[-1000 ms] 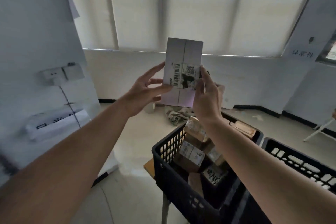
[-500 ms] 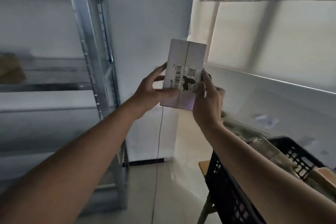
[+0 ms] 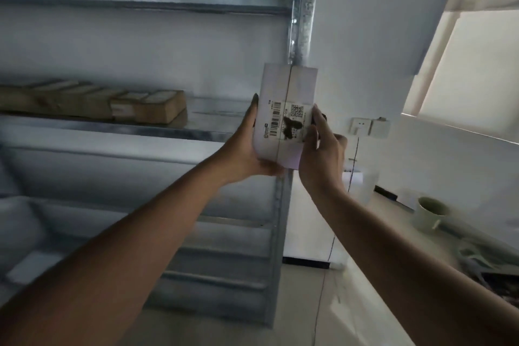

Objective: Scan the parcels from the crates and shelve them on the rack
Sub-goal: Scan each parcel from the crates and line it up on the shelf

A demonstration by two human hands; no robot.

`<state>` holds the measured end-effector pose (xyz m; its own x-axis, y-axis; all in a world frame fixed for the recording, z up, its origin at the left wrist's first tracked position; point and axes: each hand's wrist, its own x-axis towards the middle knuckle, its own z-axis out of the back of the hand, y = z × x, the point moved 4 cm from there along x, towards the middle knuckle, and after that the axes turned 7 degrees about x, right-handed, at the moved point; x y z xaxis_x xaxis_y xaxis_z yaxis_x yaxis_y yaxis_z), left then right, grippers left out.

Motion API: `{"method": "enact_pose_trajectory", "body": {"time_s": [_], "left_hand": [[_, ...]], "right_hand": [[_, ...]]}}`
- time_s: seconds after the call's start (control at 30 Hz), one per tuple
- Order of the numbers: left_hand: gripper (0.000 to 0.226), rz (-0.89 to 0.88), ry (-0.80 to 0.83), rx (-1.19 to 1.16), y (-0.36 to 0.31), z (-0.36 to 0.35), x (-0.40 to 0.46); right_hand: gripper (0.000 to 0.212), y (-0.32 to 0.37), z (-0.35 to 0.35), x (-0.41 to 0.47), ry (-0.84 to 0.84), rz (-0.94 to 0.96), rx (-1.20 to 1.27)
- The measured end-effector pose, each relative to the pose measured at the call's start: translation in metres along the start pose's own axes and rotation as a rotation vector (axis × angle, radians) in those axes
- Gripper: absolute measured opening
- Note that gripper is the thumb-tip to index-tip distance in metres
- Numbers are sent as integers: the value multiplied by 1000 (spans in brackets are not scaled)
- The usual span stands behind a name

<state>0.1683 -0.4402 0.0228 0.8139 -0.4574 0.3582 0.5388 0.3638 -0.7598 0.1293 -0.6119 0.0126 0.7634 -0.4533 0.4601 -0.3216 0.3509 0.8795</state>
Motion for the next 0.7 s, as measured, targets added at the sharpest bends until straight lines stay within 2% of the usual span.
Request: {"method": "enact_pose_trajectory", "body": {"time_s": [0.17,0.47,0.7], "left_hand": [[159,-1,-31,56,52,77,-4],[138,68,-252,267,137,171,37],[116,182,-284,178,198,216,99]], "right_hand": [[45,20,-97,-2,90,-39,49],[46,17,-219,47,202,-21,11],[44,-11,-309,124,266,29,26]]}}
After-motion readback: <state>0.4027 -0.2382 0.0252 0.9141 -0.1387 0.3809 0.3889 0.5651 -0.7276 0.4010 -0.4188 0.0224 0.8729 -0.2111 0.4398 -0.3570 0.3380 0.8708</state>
